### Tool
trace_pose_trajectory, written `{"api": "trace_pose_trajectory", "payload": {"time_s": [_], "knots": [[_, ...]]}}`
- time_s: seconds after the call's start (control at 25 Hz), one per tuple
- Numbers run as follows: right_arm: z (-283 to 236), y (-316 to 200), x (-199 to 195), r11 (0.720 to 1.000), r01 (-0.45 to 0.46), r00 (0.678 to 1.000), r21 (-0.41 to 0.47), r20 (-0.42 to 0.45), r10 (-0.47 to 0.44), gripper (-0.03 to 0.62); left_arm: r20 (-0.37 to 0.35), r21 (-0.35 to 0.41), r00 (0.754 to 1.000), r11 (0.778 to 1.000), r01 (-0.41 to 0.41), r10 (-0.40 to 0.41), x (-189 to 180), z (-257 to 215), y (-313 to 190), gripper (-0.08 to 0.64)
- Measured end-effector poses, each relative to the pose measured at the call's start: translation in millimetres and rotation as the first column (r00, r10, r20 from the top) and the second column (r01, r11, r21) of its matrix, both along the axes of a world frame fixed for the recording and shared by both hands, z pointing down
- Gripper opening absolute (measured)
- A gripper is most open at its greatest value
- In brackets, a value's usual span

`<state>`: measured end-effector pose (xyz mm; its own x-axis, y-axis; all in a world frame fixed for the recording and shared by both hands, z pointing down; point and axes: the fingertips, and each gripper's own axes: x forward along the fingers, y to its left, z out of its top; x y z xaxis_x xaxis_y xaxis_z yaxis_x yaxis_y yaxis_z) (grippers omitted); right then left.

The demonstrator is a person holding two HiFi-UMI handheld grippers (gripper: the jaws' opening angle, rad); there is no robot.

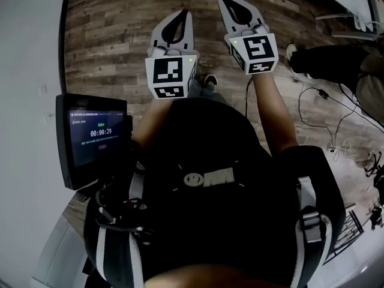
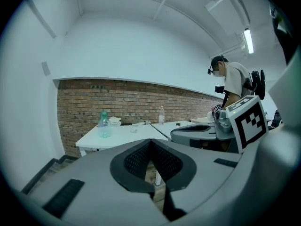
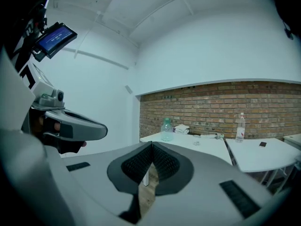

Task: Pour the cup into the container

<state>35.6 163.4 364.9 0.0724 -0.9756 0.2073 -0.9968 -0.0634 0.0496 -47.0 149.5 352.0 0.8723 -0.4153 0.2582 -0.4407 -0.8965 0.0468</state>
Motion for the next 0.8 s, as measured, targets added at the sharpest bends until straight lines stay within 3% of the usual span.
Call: {"api": "trace_pose_trajectory", "payload": {"time_s": [0.12,0.32,0.8], "knots": [[1.2,8.4,-4.6,1.0,-0.005,1.0,0.001,0.01,0.005,0.003,0.007,0.0,1.0,1.0,-0.012,0.012,-0.2,1.1,4.8,-0.006],[-11.4,28.7,-42.6,0.998,-0.054,0.998,0.017,-0.016,0.054,0.003,-0.036,0.026,0.999,0.999,-0.027,0.028,-38.1,-14.2,20.1,-0.006],[-14.0,31.1,-27.7,0.995,-0.094,0.996,0.045,0.004,0.094,0.003,-0.062,0.07,0.997,0.996,-0.046,0.051,-21.0,-23.0,20.8,-0.006]]}}
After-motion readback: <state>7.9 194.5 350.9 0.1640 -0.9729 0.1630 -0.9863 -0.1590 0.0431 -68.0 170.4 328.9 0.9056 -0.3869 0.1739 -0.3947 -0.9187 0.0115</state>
